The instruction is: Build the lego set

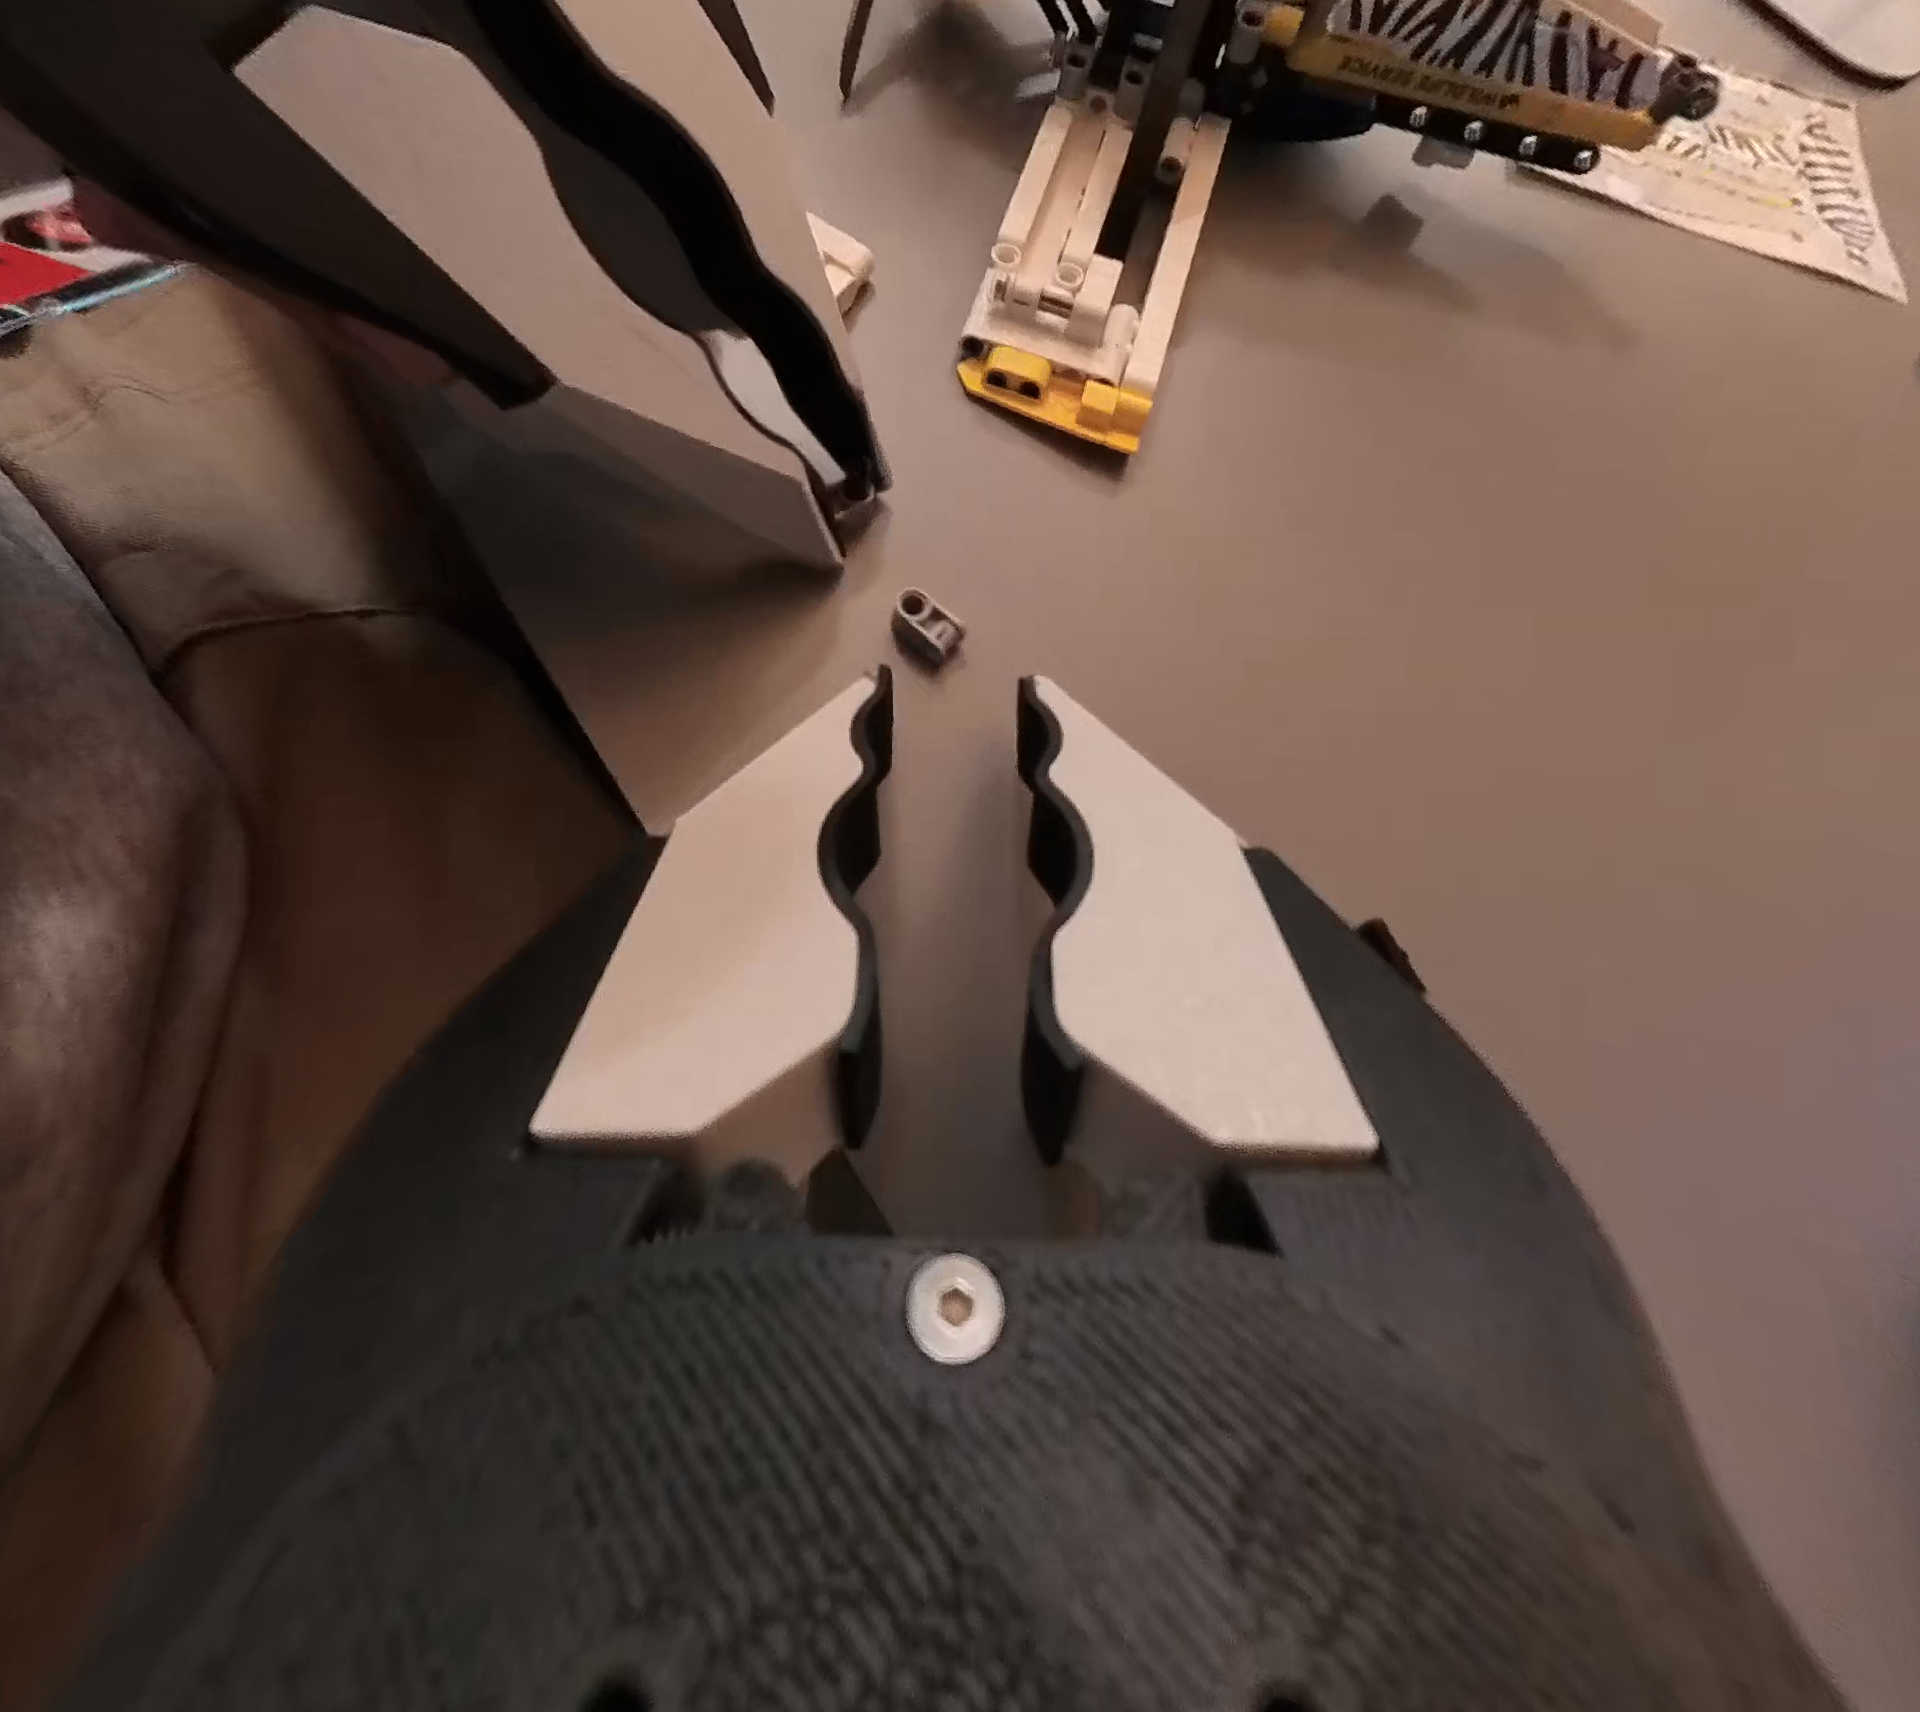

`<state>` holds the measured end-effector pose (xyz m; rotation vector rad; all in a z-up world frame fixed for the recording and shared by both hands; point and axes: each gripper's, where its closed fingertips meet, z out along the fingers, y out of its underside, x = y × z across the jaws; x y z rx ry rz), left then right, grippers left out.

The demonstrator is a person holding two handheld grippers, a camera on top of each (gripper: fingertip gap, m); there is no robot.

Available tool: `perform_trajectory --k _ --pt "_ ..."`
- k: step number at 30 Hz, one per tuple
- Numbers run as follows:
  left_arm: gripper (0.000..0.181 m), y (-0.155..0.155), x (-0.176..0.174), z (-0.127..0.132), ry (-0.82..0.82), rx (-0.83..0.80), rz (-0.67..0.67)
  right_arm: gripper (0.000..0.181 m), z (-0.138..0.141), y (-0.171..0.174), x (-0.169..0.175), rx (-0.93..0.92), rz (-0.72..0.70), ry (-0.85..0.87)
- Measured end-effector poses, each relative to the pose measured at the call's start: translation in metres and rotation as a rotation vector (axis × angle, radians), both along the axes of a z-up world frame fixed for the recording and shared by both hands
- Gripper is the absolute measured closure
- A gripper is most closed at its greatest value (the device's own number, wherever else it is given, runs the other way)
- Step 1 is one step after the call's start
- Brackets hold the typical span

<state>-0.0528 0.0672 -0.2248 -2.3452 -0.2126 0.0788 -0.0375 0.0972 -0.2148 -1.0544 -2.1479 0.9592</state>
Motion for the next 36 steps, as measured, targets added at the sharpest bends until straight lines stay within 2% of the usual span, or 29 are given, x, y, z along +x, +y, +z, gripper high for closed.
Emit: perform_trajectory --k 3,7,9,11,18,24,26,28,33,36 --pt "0.168 0.003 -0.001 0.001 0.014 0.002 -0.022 0.159 0.005 0.019 0.000 0.008 -0.064 0.016" --pt "0.167 0.003 -0.007 0.001 0.040 -0.005 -0.050 0.160 0.014 0.065 -0.003 0.004 -0.256 0.072" --pt "0.167 0.002 -0.011 0.001 0.051 -0.011 -0.054 0.157 0.006 0.090 -0.005 0.024 -0.357 0.068" --pt "0.167 0.001 -0.014 0.003 0.049 -0.001 -0.049 0.152 0.004 0.098 -0.007 -0.009 -0.399 0.074" --pt "0.164 -0.011 -0.023 0.011 0.004 0.039 0.012 0.156 0.002 0.099 -0.008 -0.080 -0.423 0.049" --pt "0.164 -0.004 0.004 0.024 -0.075 0.121 -0.045 0.162 0.000 0.098 -0.008 -0.141 -0.426 0.016" --pt "0.163 0.001 0.009 0.022 -0.062 0.118 -0.055 0.166 0.000 0.096 -0.008 -0.145 -0.417 0.016" --pt "0.162 0.007 0.013 0.018 -0.035 0.107 -0.059 0.181 0.000 0.091 -0.007 -0.151 -0.380 0.014" --pt "0.158 0.021 0.018 0.012 0.005 0.092 -0.057 0.181 0.001 0.085 -0.004 -0.151 -0.337 0.018" --pt "0.155 0.019 0.025 0.005 -0.010 0.056 -0.072 0.181 0.001 0.078 -0.003 -0.137 -0.290 0.027"
